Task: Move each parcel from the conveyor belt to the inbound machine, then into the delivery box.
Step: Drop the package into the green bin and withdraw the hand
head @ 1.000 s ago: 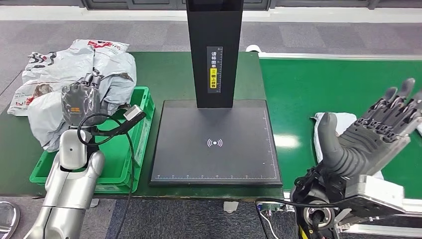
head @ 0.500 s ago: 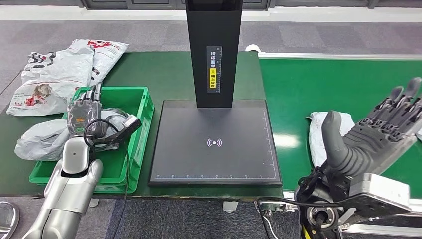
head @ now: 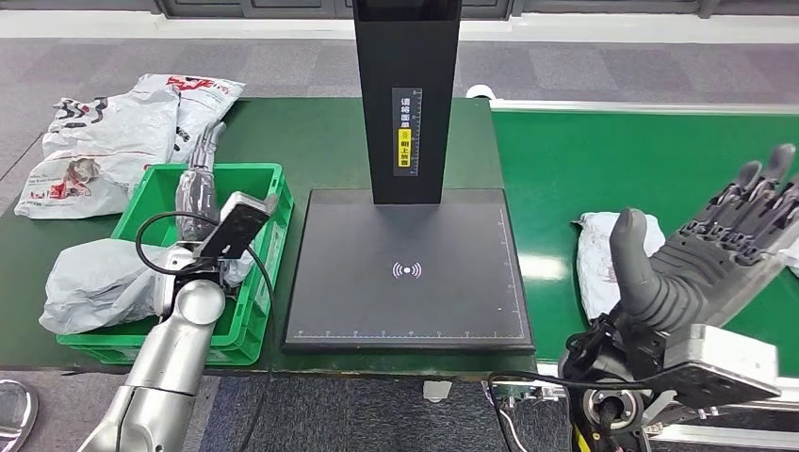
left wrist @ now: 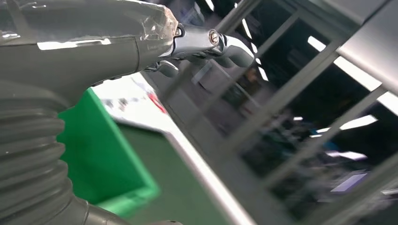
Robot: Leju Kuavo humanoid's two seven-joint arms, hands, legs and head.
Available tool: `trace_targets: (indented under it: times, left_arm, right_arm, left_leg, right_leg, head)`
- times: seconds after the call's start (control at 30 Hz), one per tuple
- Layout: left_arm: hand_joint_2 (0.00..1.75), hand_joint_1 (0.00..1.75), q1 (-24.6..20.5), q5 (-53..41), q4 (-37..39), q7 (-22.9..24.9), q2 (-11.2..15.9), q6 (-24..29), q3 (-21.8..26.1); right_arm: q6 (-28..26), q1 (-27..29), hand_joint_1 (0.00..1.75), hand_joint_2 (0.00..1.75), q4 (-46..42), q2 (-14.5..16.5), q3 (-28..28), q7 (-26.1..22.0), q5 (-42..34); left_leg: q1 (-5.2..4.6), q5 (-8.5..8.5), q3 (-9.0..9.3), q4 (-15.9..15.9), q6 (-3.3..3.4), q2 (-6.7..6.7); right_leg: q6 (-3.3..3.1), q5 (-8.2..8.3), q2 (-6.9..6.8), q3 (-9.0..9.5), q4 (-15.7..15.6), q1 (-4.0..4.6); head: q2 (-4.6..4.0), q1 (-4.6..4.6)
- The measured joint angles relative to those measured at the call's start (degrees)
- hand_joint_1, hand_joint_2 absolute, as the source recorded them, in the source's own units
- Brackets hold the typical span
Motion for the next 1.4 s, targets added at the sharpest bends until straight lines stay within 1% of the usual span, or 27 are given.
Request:
trace_targets:
  times: [0.07, 0.23, 0.37, 0.43, 0.53, 0.63, 0.77, 0.87, 0.97, 1.0, 1.07, 1.2, 1.4]
  left_arm:
    - [1.75, 0.00, 0.30, 4.25, -2.59, -0.94, -0.93, -0.54, 0.00]
    - [1.75, 0.00, 0.82, 6.27, -6.00, -1.69, -2.10, -0.94, 0.00]
    - [1.75, 0.00, 1.26, 11.82, -8.68, -4.05, -2.80, -1.06, -0.67]
    - [1.75, 0.00, 1.45, 15.94, -10.89, -4.26, -3.15, -2.41, -1.97]
    - [1.75, 0.00, 1.97, 20.94, -13.93, -3.83, -3.56, -4.92, -5.17]
    - [1.75, 0.00, 2.47, 23.52, -15.51, -3.43, -3.89, -6.14, -8.44]
    - [1.75, 0.00, 3.05, 26.71, -16.07, -3.02, -4.35, -8.37, -11.62]
    - [1.75, 0.00, 3.45, 30.45, -15.19, -3.04, -5.36, -10.26, -14.76]
    - [1.75, 0.00, 3.92, 34.99, -12.19, -3.87, -7.03, -11.69, -18.44]
    - [1.75, 0.00, 4.09, 35.80, -11.46, -4.08, -7.35, -11.92, -19.22]
    - [1.75, 0.00, 4.23, 36.57, -10.57, -4.26, -7.72, -12.19, -20.07]
    - [1.75, 0.00, 4.28, 37.00, -9.43, -4.26, -8.11, -12.46, -20.92]
    - [1.75, 0.00, 4.37, 37.06, -8.58, -4.24, -8.15, -12.47, -20.98]
  right_arm:
    - [-0.03, 0.00, 0.00, 1.75, 0.23, 0.00, 0.00, -0.31, -0.31]
    - [-0.13, -0.03, 0.00, 1.75, 0.65, -0.01, 0.00, -0.39, -0.44]
    - [-0.20, -0.48, 0.00, 1.75, 1.37, -0.01, -0.01, 0.21, -0.02]
    - [-0.37, -1.00, 0.00, 1.75, 2.50, -0.01, -0.16, 1.91, 1.80]
    - [-0.80, -1.58, 0.00, 1.75, 5.40, -0.04, -1.12, 5.98, 6.72]
    - [-1.01, -1.74, 0.00, 1.75, 8.57, -0.22, -2.55, 9.55, 12.03]
    - [-1.13, -1.86, 0.00, 1.75, 13.10, -0.41, -4.75, 14.79, 19.17]
    - [-1.30, -2.06, 0.00, 1.75, 18.25, -0.54, -8.31, 17.85, 26.96]
    - [-1.54, -1.95, 0.00, 1.75, 24.24, -0.29, -16.33, 18.28, 36.19]
    - [-1.59, -1.82, 0.00, 1.75, 25.61, -0.18, -18.77, 18.36, 37.92]
    - [-1.65, -1.52, 0.00, 1.75, 27.55, -0.06, -22.13, 19.14, 40.10]
    - [-1.69, -0.99, 0.00, 1.75, 30.84, -0.03, -26.27, 22.41, 43.84]
    - [-1.70, -0.47, 0.00, 1.75, 36.30, -0.04, -31.05, 24.14, 45.04]
  left_leg:
    - [-0.03, -0.01, 0.00, 0.00, 0.00, 0.01]
    - [-0.04, 0.01, 0.01, -0.01, -0.02, -0.01]
    - [-0.04, 0.04, 0.02, -0.01, -0.05, 0.00]
    - [-0.04, 0.04, 0.03, -0.01, -0.05, 0.00]
    - [-0.04, 0.05, 0.04, -0.01, -0.03, -0.01]
    - [-0.05, 0.04, 0.03, 0.00, -0.02, -0.01]
    - [-0.08, 0.03, 0.07, 0.00, -0.01, 0.00]
    - [-0.09, 0.02, 0.06, 0.01, 0.01, -0.03]
    - [-0.09, -0.01, 0.02, 0.02, 0.06, -0.14]
    - [-0.09, -0.01, 0.01, 0.02, 0.07, -0.15]
    - [-0.11, -0.04, 0.03, 0.02, 0.09, -0.10]
    - [-0.13, -0.06, 0.03, 0.01, 0.12, -0.09]
    - [-0.12, -0.05, 0.03, 0.00, 0.12, -0.07]
  right_leg:
    - [0.00, 0.00, 0.00, 0.00, 0.00, 0.01]
    - [-0.01, -0.01, 0.00, -0.01, 0.00, 0.04]
    - [-0.01, -0.01, 0.01, -0.01, 0.00, 0.05]
    - [-0.01, 0.00, 0.01, 0.00, 0.00, 0.03]
    - [0.00, 0.00, -0.02, 0.03, 0.00, 0.00]
    - [0.01, 0.01, -0.03, 0.03, 0.00, -0.03]
    - [0.01, 0.01, -0.02, 0.01, -0.02, -0.03]
    - [0.02, 0.00, -0.06, 0.03, -0.05, -0.02]
    - [0.03, 0.00, -0.19, 0.10, -0.06, -0.04]
    - [0.04, 0.01, -0.20, 0.09, -0.06, -0.06]
    - [0.06, 0.02, -0.14, 0.07, -0.06, -0.09]
    - [0.07, 0.01, -0.11, 0.04, -0.06, -0.07]
    - [0.07, -0.01, -0.10, 0.03, -0.06, -0.06]
  head:
    - [-0.01, 0.00]
    - [0.00, 0.00]
    - [0.00, 0.00]
    - [-0.01, 0.00]
    - [-0.01, 0.00]
    - [-0.01, 0.00]
    - [0.01, 0.00]
    - [0.00, 0.00]
    - [0.01, 0.01]
    - [0.01, 0.01]
    - [0.00, 0.00]
    - [-0.01, 0.00]
    - [0.01, 0.00]
